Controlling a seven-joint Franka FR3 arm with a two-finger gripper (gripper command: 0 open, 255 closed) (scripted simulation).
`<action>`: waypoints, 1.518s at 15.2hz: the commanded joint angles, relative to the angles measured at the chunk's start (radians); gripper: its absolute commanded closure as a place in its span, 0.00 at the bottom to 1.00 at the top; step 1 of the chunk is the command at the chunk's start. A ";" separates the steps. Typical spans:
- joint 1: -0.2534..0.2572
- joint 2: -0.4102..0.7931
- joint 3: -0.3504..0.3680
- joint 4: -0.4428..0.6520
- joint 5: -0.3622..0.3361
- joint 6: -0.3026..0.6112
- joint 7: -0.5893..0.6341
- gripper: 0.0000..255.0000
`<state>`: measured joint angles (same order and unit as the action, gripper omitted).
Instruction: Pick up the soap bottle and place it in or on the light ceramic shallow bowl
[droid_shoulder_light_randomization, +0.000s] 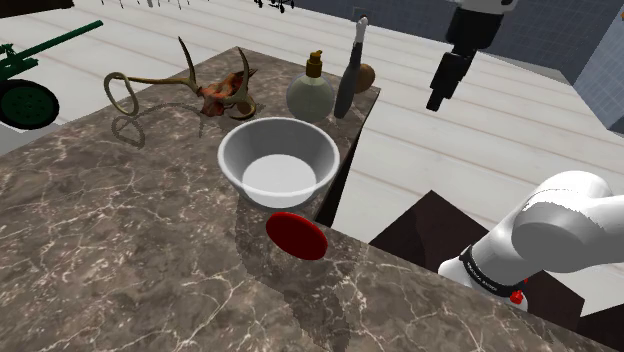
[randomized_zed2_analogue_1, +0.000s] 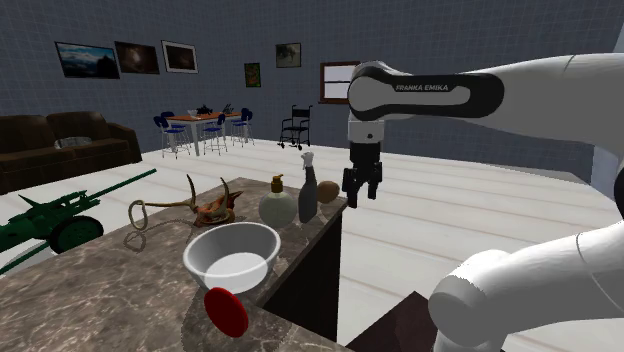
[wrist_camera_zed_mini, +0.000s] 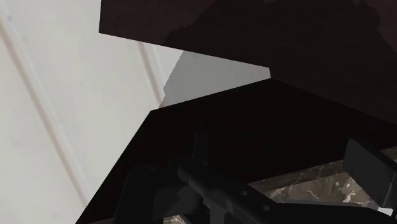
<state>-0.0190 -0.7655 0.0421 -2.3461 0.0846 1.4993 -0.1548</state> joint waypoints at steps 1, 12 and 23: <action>0.000 0.000 0.000 0.000 0.000 0.000 0.000 0.00; 0.018 0.414 0.062 0.333 0.034 0.112 0.057 0.00; 0.046 0.849 0.110 0.840 0.008 0.073 0.129 0.00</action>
<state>0.0240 0.0343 0.1494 -1.5726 0.0975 1.5863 -0.0315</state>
